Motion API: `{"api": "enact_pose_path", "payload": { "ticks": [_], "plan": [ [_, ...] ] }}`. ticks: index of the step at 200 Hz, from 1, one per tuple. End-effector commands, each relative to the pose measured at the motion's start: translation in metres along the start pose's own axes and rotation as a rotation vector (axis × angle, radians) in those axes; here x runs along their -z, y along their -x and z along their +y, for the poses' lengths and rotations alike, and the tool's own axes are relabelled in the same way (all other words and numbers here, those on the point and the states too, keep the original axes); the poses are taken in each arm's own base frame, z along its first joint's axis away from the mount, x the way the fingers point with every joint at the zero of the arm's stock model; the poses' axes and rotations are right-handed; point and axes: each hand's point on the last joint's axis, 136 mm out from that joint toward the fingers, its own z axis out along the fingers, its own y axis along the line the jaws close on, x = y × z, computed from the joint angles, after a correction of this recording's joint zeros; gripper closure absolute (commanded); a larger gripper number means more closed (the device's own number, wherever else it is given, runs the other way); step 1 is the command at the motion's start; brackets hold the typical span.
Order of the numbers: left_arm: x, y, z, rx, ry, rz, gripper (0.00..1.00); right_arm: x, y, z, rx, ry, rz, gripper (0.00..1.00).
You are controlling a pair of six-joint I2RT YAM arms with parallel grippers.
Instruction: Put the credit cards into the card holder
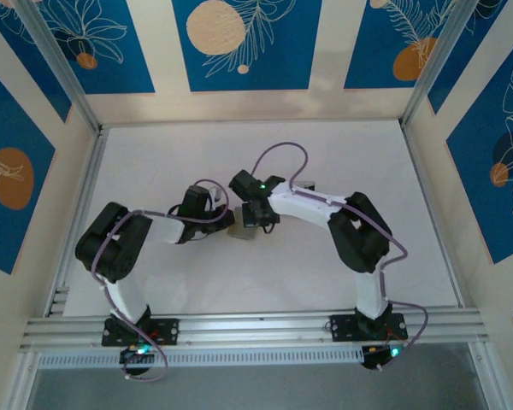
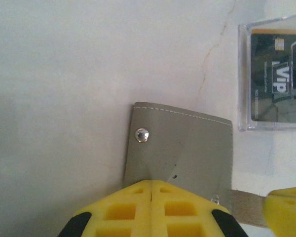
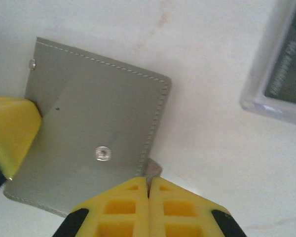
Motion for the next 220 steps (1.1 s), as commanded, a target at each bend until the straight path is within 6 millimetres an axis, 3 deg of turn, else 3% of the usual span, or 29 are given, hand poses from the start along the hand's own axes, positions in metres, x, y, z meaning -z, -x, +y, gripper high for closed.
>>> {"api": "enact_pose_path", "payload": {
  "ticks": [1,47,77,110,136,153,171,196,220],
  "plan": [
    [0.004,-0.046,0.029,-0.002,0.125,0.127,1.0,0.0,-0.016,-0.012,-0.073,0.036,0.039,1.0],
    [0.015,-0.061,0.017,-0.051,0.127,0.139,1.0,-0.015,-0.04,-0.039,-0.156,-0.022,0.053,0.98],
    [0.019,-0.073,0.018,-0.05,0.146,0.137,1.0,-0.013,-0.043,-0.055,-0.203,-0.052,0.03,0.75],
    [0.02,-0.08,0.018,-0.048,0.151,0.132,1.0,0.01,-0.035,-0.059,-0.185,-0.09,-0.04,0.68],
    [0.019,-0.083,0.018,-0.054,0.16,0.13,1.0,0.036,-0.029,-0.035,-0.111,-0.026,-0.071,0.61],
    [0.018,-0.084,0.018,-0.053,0.162,0.13,1.0,0.049,-0.026,-0.012,-0.059,0.035,-0.076,0.64],
    [0.017,-0.085,0.019,-0.052,0.164,0.128,1.0,0.049,-0.025,0.009,-0.037,0.128,-0.045,0.82],
    [0.017,-0.087,0.019,-0.053,0.169,0.126,1.0,0.035,-0.024,0.023,-0.047,0.182,0.002,1.0],
    [0.017,-0.087,0.02,-0.053,0.172,0.124,1.0,0.012,-0.024,0.026,-0.081,0.212,0.055,1.0]
  ]
}}
